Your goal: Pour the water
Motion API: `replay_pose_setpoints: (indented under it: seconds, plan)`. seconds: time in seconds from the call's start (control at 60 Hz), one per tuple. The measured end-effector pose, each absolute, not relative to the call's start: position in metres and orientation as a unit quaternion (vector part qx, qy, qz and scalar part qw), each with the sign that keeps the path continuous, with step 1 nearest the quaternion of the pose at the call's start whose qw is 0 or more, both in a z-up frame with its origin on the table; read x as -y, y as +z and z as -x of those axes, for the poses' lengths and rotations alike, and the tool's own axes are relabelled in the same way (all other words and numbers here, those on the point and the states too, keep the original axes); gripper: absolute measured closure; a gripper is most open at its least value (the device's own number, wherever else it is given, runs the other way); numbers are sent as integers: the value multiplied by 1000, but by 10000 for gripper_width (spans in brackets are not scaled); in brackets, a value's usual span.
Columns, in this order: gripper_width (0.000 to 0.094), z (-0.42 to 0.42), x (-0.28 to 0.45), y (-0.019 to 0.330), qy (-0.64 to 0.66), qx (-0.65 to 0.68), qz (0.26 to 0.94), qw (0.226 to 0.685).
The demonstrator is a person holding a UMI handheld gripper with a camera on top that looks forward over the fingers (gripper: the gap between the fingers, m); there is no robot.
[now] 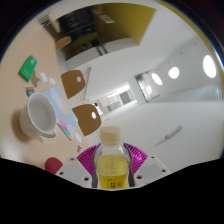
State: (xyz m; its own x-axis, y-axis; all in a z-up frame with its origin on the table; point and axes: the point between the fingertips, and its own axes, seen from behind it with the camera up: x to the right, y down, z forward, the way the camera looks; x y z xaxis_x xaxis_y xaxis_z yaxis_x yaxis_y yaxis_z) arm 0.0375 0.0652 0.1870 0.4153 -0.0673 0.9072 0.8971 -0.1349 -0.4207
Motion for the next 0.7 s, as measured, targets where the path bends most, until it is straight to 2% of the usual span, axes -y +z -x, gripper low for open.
replay_pose_setpoints:
  seconds: [0.067,0.133,0.2,0.3,0.35,0.383,0.483,0.533,0.6,0.633,0.7]
  plan:
    - [508,-4,-79,202,-516,451,526,503]
    - [505,35,-94,194,-596,540,409,430]
    - [510,50,-95,181,-635,607,330,346]
    - [507,59,-97,144,-656,661,258,256]
    - [506,61,-94,133,-657,674,240,239]
    - [506,50,-74,145,-655,679,236,233]
    - [509,50,-67,153,-655,665,256,252]
    - [509,49,-65,171,-652,646,279,282]
    - [510,41,-53,216,-636,589,334,370]
    - [508,43,-60,237,-616,543,376,429]
    - [508,3,-31,279,-535,419,480,555]
